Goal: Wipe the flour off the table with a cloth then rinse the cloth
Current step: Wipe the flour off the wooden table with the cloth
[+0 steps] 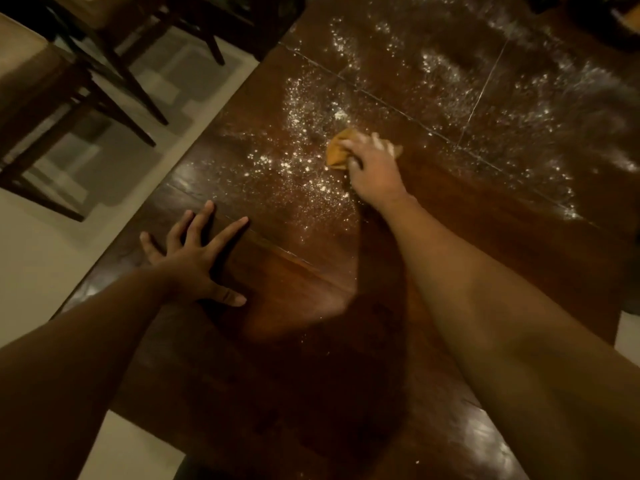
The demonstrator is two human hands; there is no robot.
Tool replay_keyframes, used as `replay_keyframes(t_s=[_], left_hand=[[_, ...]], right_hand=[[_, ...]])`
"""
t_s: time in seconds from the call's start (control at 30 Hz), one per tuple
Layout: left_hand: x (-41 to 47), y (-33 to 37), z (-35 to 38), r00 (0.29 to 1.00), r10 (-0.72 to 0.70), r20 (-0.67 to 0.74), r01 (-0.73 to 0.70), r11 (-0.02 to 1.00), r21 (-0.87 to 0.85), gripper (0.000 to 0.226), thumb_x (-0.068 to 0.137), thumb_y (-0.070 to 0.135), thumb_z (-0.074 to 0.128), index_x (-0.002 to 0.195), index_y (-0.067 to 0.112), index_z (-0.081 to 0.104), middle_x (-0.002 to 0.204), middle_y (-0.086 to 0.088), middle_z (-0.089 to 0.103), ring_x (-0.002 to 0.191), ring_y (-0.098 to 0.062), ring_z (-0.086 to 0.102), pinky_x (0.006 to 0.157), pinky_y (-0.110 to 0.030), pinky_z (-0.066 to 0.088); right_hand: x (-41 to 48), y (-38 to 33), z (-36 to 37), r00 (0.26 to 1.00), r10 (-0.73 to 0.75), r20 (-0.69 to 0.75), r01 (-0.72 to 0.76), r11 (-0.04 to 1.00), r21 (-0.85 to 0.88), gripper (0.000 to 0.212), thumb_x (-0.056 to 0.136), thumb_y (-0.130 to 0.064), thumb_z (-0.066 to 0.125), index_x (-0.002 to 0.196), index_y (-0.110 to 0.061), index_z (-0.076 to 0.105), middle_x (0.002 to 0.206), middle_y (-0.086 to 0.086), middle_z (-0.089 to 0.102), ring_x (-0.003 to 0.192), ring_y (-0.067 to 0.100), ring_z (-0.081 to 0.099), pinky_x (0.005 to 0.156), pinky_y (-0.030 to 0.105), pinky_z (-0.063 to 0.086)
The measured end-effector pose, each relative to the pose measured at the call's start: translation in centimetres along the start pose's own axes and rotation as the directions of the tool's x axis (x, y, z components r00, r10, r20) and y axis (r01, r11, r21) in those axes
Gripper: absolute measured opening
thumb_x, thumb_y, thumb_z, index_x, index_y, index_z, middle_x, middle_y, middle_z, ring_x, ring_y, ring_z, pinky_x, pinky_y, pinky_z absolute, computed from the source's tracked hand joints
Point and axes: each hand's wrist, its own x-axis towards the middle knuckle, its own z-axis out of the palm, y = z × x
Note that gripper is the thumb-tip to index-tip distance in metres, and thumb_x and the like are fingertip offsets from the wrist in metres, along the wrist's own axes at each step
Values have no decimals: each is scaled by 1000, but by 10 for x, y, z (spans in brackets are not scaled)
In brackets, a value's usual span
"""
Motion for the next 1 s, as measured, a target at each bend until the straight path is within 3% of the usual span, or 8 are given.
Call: replay_keyframes(t_s=[0.07, 0.17, 0.23, 0.43, 0.6, 0.73, 0.83, 1.0], left_hand=[[1, 0, 0, 1000, 4, -4, -4, 1000, 5, 126, 36, 88, 66, 125, 73, -21, 144, 13, -47, 138, -26, -35, 100, -76, -12], [2, 0, 1, 1000, -1, -13, 1, 1000, 10, 127, 35, 88, 67, 126, 73, -20, 143, 15, -47, 138, -25, -35, 100, -75, -13], [4, -2, 2, 1000, 11, -15, -11, 1000, -1, 127, 34, 88, 67, 126, 73, -20, 143, 15, -48, 137, -24, -36, 99, -75, -14], [7, -2, 0, 1000, 15, -5, -15, 1000, -7, 129, 34, 87, 68, 126, 73, -20, 142, 15, -49, 136, -24, -39, 97, -77, -15], [8, -3, -1, 1000, 22, -2, -22, 1000, -1, 130, 35, 85, 70, 126, 73, -22, 141, 15, -50, 134, -24, -41, 96, -77, -17], [10, -4, -1, 1000, 27, -14, -27, 1000, 17, 130, 36, 85, 70, 126, 72, -22, 142, 15, -49, 134, -25, -41, 95, -77, -17], [10, -4, 0, 999, 32, -22, -31, 999, 21, 130, 36, 84, 70, 126, 72, -23, 142, 14, -49, 134, -25, -41, 94, -77, -18], [9, -6, 1, 998, 44, -43, -43, 999, 21, 129, 37, 85, 70, 127, 71, -22, 143, 14, -48, 135, -26, -40, 93, -78, -18]], right_hand=[[23, 9, 0, 998, -65, 23, 65, 998, 3, 41, 102, -17, 50, 139, -33, 55, 159, 2, 37, 150, 32, 22, 123, 52, 4], [57, 26, -9, 956, 211, -204, -183, 972, 148, 41, 99, -14, 50, 135, -32, 58, 145, 4, 53, 134, 30, 45, 116, 50, 31], [73, 10, -5, 896, 332, -296, -306, 943, 134, 47, 95, -7, 46, 138, -26, 54, 144, 4, 52, 135, 29, 43, 115, 52, 29], [106, -41, 11, 981, -186, 47, 180, 978, 105, 43, 101, -11, 51, 136, -35, 58, 158, 6, 38, 146, 34, 30, 122, 54, 18], [130, -57, 24, 933, 142, -331, -112, 988, 108, 40, 97, -4, 50, 132, -20, 62, 142, 8, 55, 133, 31, 46, 114, 45, 31], [125, -111, 34, 981, -179, -72, 187, 974, 126, 40, 100, -12, 52, 138, -24, 58, 151, 4, 48, 143, 25, 37, 119, 37, 21], [118, -132, 31, 867, -448, 217, 430, 894, 130, 37, 100, -11, 55, 131, -28, 64, 153, -2, 47, 144, 18, 35, 121, 35, 18], [125, -143, 43, 992, -96, -81, 114, 958, 263, 35, 97, -10, 56, 125, -28, 68, 137, 2, 59, 127, 20, 52, 104, 22, 35]])
